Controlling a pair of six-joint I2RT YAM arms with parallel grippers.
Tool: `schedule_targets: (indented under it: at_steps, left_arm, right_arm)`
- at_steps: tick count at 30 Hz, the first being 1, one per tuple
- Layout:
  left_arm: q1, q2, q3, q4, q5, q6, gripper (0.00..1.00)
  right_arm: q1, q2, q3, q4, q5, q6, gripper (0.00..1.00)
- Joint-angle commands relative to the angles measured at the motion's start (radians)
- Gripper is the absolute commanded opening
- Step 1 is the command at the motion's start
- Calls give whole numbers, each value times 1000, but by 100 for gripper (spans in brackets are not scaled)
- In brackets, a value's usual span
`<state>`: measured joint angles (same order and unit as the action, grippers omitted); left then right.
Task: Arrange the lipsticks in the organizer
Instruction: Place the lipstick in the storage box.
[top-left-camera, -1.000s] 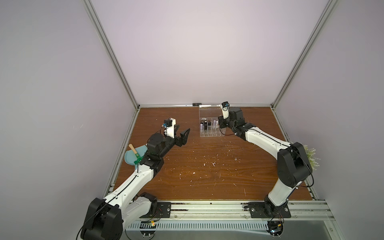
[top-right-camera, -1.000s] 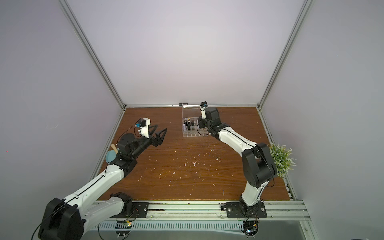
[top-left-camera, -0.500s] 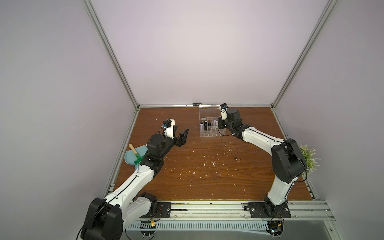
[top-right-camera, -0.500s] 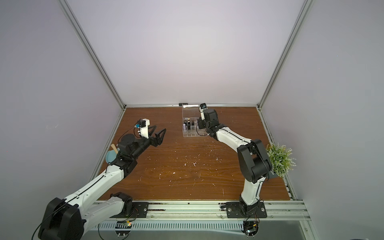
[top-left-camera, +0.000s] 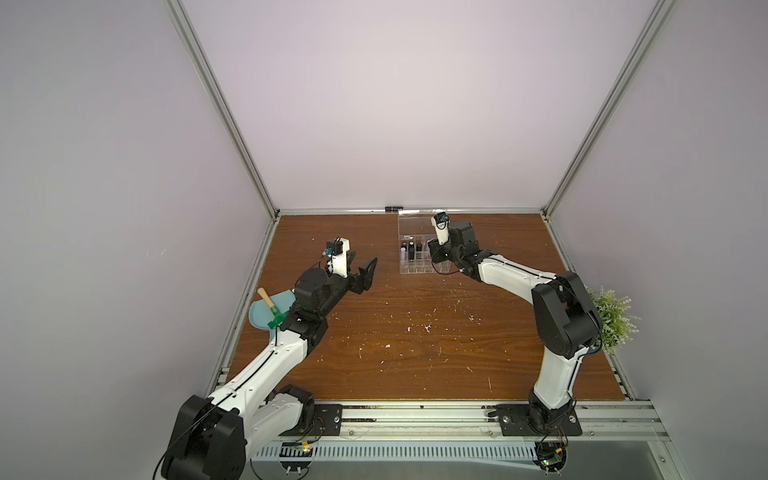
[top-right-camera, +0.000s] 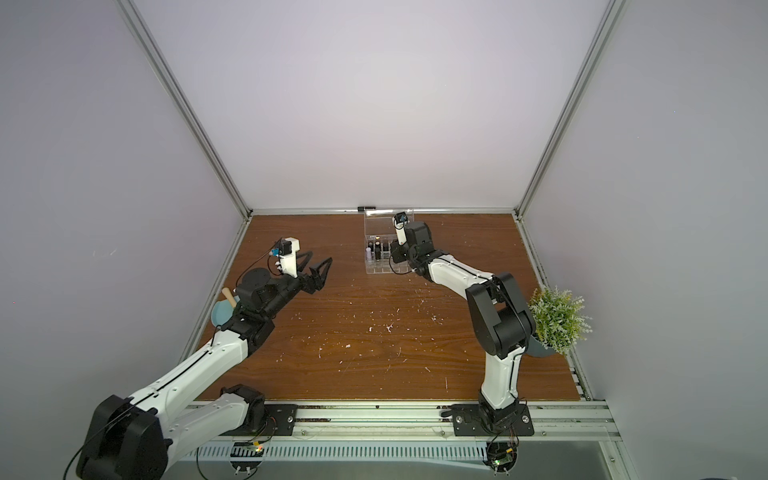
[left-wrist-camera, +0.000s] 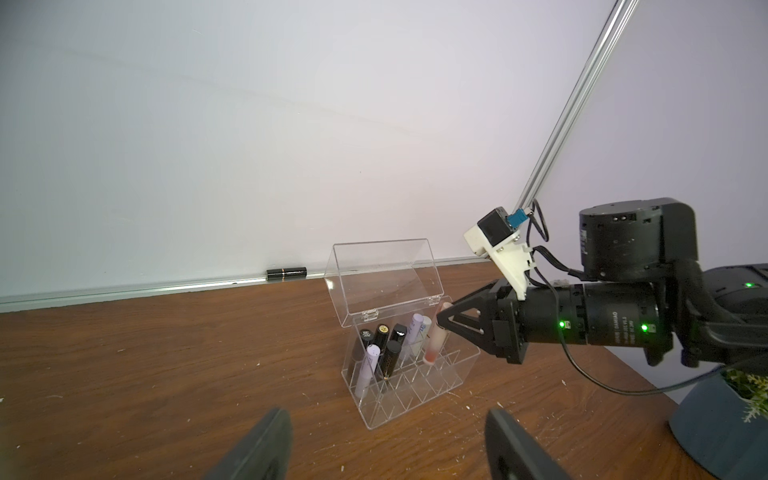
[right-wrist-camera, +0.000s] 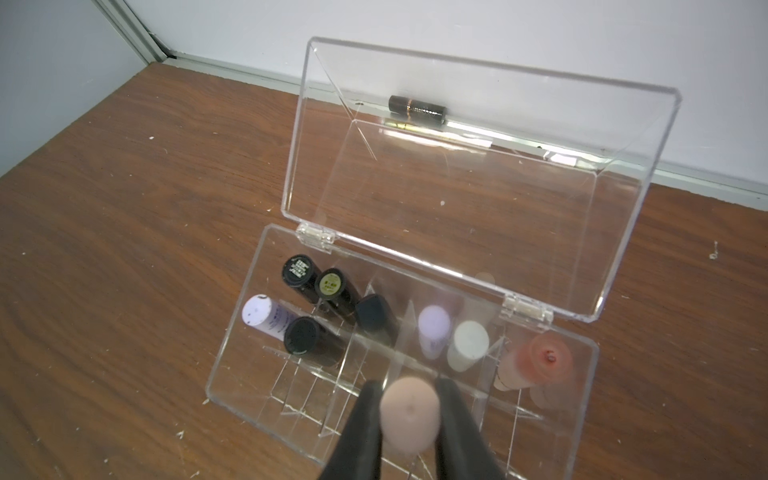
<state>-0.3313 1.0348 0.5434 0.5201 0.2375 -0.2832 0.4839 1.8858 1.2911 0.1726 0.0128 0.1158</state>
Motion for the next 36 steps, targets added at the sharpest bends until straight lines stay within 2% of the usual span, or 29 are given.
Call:
schedule_targets:
  at_steps: [1, 15, 30, 33, 36]
  left_arm:
    - [12, -10, -8, 26, -11, 3, 77]
    - [12, -9, -12, 29, -11, 6, 77]
    - [12, -18, -17, 27, -17, 9, 77]
    - [12, -16, -19, 30, -21, 9, 77]
    - [12, -15, -21, 32, -25, 10, 77]
  right_arm:
    - [10, -4, 52, 31, -31, 17, 20]
    - [49, 57, 147, 2, -38, 6, 20]
    - [51, 99, 160, 1, 1, -18, 20]
    - [51, 106, 159, 2, -1, -18, 27]
    - [51, 99, 146, 6, -6, -18, 46]
